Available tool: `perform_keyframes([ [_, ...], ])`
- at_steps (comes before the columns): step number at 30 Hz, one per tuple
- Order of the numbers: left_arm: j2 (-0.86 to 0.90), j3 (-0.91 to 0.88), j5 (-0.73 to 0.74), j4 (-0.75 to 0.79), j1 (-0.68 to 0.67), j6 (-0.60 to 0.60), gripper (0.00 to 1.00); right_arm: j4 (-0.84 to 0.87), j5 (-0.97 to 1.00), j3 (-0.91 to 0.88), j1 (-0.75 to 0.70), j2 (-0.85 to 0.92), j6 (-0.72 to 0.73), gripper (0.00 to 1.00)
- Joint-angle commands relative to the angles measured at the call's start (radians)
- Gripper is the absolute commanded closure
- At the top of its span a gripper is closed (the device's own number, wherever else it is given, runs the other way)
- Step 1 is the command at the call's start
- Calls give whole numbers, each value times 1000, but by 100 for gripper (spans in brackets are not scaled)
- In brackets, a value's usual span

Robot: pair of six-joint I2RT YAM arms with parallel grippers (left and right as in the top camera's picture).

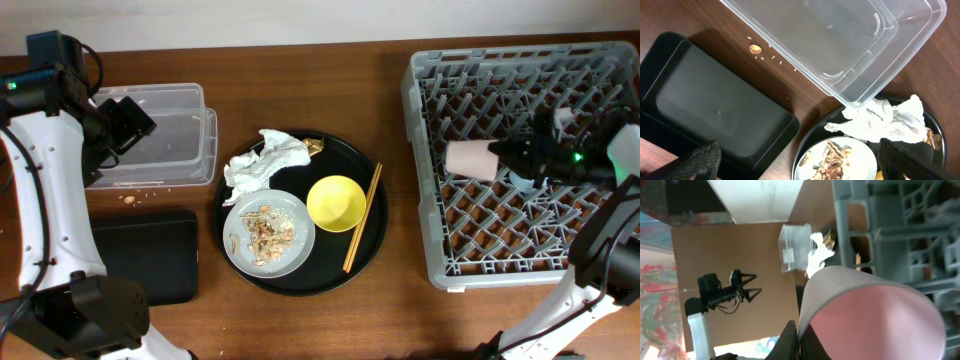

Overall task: Sort waste into correct bins and load items into the dishwasher rack
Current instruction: 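Carry the pink cup with the right gripper into the dish rack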

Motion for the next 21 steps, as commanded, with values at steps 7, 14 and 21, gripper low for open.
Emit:
perform_keyframes([
  [7,-29,18,-8,-1,5,-9,1,73,-143,-16,63,-12,-32,96],
  [14,-29,18,-8,-1,5,-9,1,77,-28,-24,72,-12,-26,96],
  [21,-29,18,-8,-1,5,-9,1,94,-30,-44,43,-11,-26,96],
])
